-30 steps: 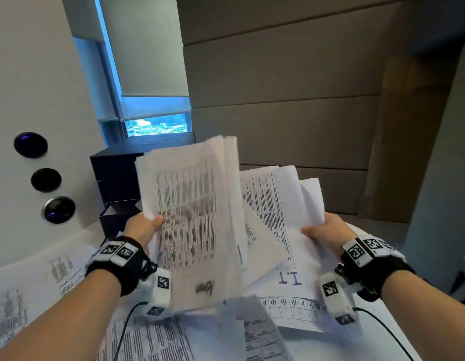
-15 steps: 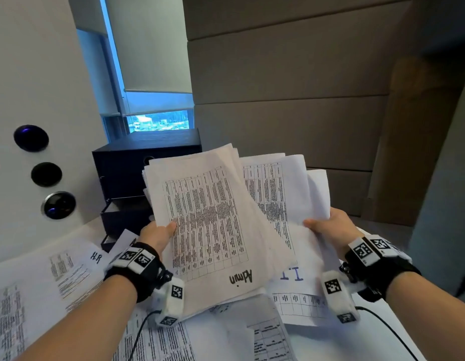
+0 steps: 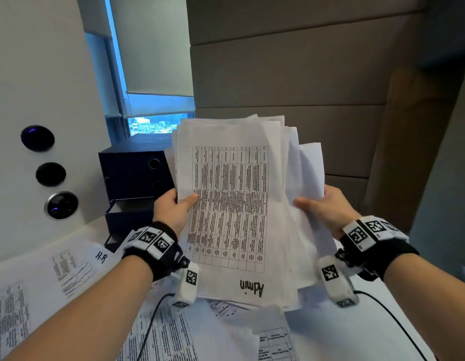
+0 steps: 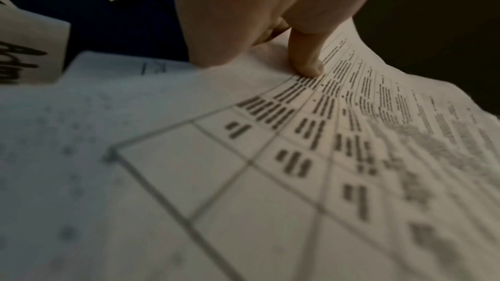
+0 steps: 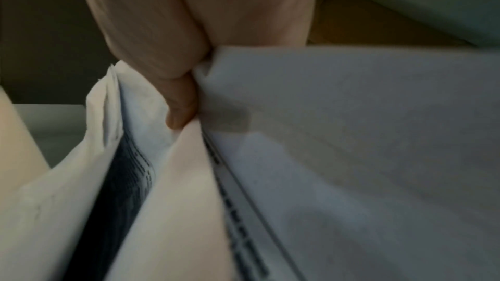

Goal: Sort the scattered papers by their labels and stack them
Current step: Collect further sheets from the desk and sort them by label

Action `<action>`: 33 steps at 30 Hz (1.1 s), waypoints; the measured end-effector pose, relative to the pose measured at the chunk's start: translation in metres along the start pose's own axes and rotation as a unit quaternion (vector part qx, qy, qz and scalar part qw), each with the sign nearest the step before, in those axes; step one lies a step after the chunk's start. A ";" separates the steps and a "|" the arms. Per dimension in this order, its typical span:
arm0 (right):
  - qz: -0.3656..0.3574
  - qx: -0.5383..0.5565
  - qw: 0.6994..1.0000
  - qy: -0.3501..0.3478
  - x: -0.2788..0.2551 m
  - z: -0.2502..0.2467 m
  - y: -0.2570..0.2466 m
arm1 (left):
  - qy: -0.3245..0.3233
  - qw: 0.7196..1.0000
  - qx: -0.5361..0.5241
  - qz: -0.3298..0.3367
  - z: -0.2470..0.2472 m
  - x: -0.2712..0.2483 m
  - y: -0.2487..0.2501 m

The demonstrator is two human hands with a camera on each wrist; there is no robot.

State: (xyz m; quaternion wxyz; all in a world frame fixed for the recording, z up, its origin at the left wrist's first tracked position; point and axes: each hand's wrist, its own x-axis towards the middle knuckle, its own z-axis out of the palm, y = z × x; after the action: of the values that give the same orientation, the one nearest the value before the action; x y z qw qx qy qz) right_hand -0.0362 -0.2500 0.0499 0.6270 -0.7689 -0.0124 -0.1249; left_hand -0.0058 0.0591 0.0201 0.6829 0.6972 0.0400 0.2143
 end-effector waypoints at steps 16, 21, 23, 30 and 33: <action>-0.054 -0.007 0.995 0.078 -0.036 -0.004 -0.067 | 0.119 0.993 -0.014 0.014 -0.067 -0.019 0.044; -0.054 0.018 0.996 0.066 -0.055 0.012 -0.076 | 0.094 0.994 -0.058 0.001 -0.073 -0.045 0.051; -0.064 0.033 0.995 0.063 -0.060 0.016 -0.080 | 0.083 0.994 -0.071 0.012 -0.067 -0.051 0.057; -0.104 0.063 0.991 0.060 -0.065 0.006 -0.091 | 0.063 0.992 -0.108 0.020 -0.026 -0.052 0.067; -0.108 0.073 0.989 0.064 -0.063 -0.004 -0.088 | 0.055 0.991 -0.120 -0.009 -0.012 -0.050 0.060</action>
State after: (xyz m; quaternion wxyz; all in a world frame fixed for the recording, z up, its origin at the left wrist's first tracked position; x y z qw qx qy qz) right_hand -0.1132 -0.2264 0.1217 0.6639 -0.7053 -0.0647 -0.2399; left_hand -0.0694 0.0488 0.0663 0.7605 0.5967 0.0574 0.2496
